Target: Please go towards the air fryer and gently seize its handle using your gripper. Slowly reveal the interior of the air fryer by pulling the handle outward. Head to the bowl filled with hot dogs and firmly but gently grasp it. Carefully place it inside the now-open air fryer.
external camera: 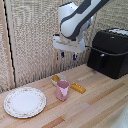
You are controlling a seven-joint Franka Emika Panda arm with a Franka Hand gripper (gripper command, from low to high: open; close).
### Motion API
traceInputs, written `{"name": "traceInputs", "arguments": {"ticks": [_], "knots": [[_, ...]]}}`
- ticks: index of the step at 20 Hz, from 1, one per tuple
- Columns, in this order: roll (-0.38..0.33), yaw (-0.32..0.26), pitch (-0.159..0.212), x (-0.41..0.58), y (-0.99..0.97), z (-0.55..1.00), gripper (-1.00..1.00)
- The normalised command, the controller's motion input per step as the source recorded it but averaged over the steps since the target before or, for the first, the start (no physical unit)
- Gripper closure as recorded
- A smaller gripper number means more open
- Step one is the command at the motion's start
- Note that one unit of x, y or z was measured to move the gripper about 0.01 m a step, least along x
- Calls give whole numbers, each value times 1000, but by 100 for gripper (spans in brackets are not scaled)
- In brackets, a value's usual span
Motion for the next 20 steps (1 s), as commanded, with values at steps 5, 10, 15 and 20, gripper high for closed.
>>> {"name": "traceInputs", "arguments": {"ticks": [5, 10, 15, 20], "knots": [[-375, -99, -20, 0, -217, -119, -100], [-375, -7, -96, 0, -300, -69, -100], [-375, 58, -142, -19, -351, -126, -100], [-329, 111, -141, -37, -430, -218, -100]]}}
